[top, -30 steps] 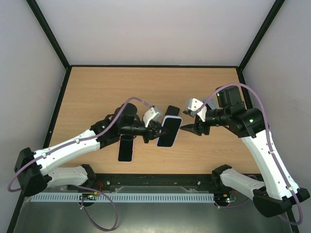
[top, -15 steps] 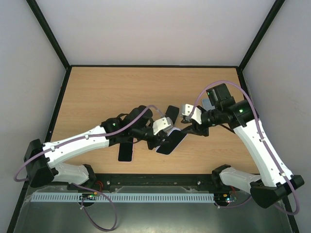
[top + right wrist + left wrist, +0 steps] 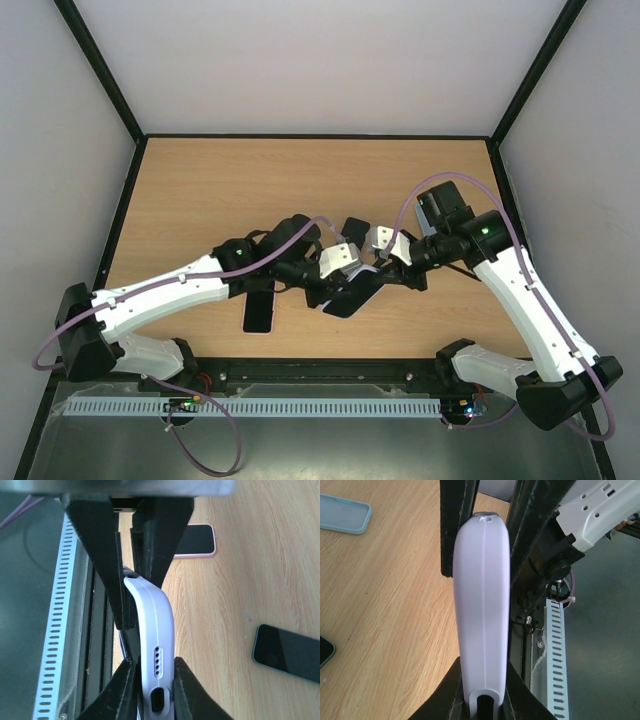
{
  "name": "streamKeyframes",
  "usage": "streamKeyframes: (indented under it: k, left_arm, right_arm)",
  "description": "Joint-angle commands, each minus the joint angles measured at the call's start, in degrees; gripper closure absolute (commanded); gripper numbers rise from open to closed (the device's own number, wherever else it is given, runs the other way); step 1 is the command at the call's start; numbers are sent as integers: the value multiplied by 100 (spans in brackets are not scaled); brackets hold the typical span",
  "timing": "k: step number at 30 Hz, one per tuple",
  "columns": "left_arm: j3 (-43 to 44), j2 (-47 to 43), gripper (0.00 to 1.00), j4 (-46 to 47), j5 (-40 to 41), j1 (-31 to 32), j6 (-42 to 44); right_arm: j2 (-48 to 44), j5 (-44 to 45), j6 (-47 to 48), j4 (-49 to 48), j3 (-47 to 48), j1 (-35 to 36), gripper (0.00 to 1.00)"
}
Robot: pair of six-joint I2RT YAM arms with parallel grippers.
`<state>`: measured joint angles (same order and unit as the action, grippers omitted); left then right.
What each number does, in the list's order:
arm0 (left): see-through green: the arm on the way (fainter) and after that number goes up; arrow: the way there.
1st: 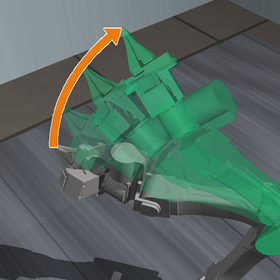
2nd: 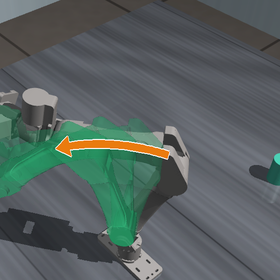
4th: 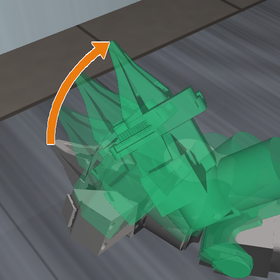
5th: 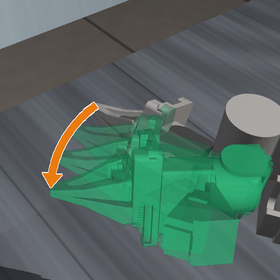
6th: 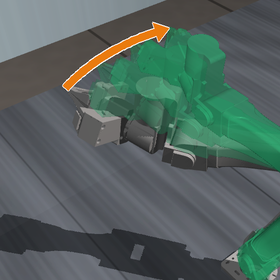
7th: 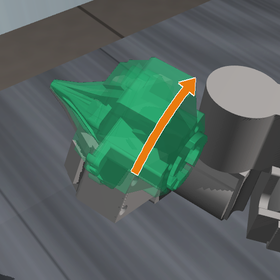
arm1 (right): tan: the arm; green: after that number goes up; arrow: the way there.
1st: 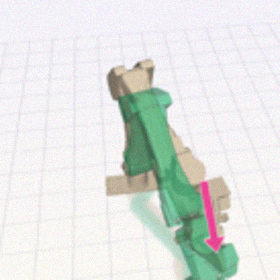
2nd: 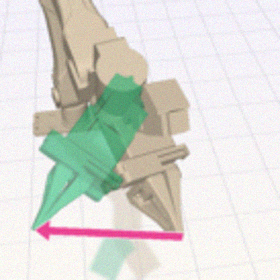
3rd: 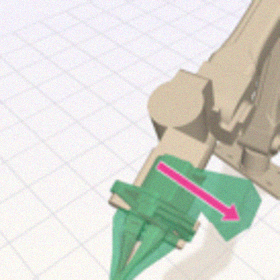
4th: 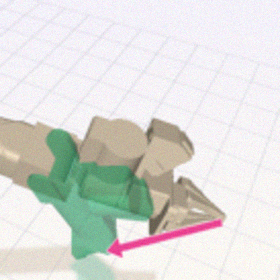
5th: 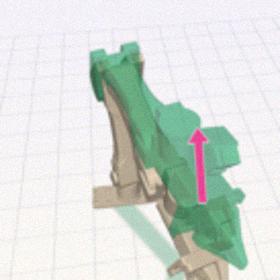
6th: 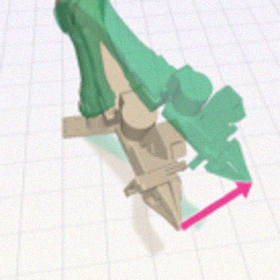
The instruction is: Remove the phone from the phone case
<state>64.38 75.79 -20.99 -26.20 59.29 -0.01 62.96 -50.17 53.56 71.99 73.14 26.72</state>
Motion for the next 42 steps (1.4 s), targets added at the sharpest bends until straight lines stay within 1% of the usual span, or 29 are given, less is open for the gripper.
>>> streamKeyframes:
  k: [1, 4, 5, 6, 8, 11, 12, 13, 14, 16, 17, 20, 22, 23, 25, 28, 29, 32, 38, 42]
  left_arm:
    - [356, 19, 93, 91, -87, 26, 179]
    - [291, -45, 90, 80, -154, 20, 317]
    - [245, -88, 88, 111, -140, 10, 349]
    - [178, -145, 83, 170, -97, -23, 363]
    - [-41, -350, 68, 394, 33, -155, 283]
    - [-699, -920, 48, 1137, 454, -501, -102]
    - [-929, -1190, 43, 1556, 713, -625, -293]
    - [-1164, -1473, 39, 1871, 1139, -739, -545]
    - [-1404, -1847, 34, 2249, 1513, -853, -944]
    - [-1933, -2403, 26, 2969, 2457, -1055, -1644]
    - [-2190, -2665, 24, 3358, 2744, -1099, -1907]
    - [-2920, -3275, 22, 4408, 3550, -1110, -2853]
    - [-3448, -3459, 23, 5265, 3815, -1110, -3410]
    - [-3783, -3474, 23, 5679, 3926, -1108, -3720]
    - [-4157, -3334, 26, 6518, 4067, -1093, -4193]
    - [-4491, -2890, 29, 7700, 4224, -1029, -4822]
    - [-4537, -2733, 30, 7962, 4296, -992, -5002]
    - [-4505, -2157, 30, 8599, 4439, -732, -5071]
    - [-4436, -1168, 32, 10305, 4156, -528, -5120]
    - [-4415, -603, 34, 11329, 3960, -515, -5272]
  right_arm:
    - [39, -224, 11, 172, -8, 44, 90]
    - [54, -303, -76, 169, 42, 46, 98]
    - [70, -347, -135, 167, 85, 44, 98]
    - [98, -408, -191, 161, 119, 44, 98]
    - [162, -500, -405, 84, 189, 44, 98]
    - [256, -540, -863, -238, 298, 44, 98]
    - [256, -532, -1088, -415, 315, 37, 98]
    - [230, -528, -1355, -671, 309, 17, 98]
    - [164, -521, -1679, -985, 274, -29, 98]
    - [-41, -459, -2787, -1964, 66, -110, 98]
    - [-171, -385, -3347, -2549, -98, -163, 98]
    - [-697, -185, -5179, -4516, -726, -461, 98]
    - [-998, -202, -6395, -5762, -1219, -684, 98]
    - [-1034, -266, -6937, -6164, -1297, -747, 98]
    - [-926, -456, -7830, -6666, -1368, -809, 98]
    - [-880, -688, -9099, -7554, -1625, -851, 98]
    - [-889, -755, -9565, -7786, -1710, -860, 98]
    - [-907, -856, -10268, -8277, -1945, -860, 98]
    - [-969, -757, -10520, -8429, -2149, -858, 98]
    - [-983, -752, -10821, -8697, -2338, -860, 98]
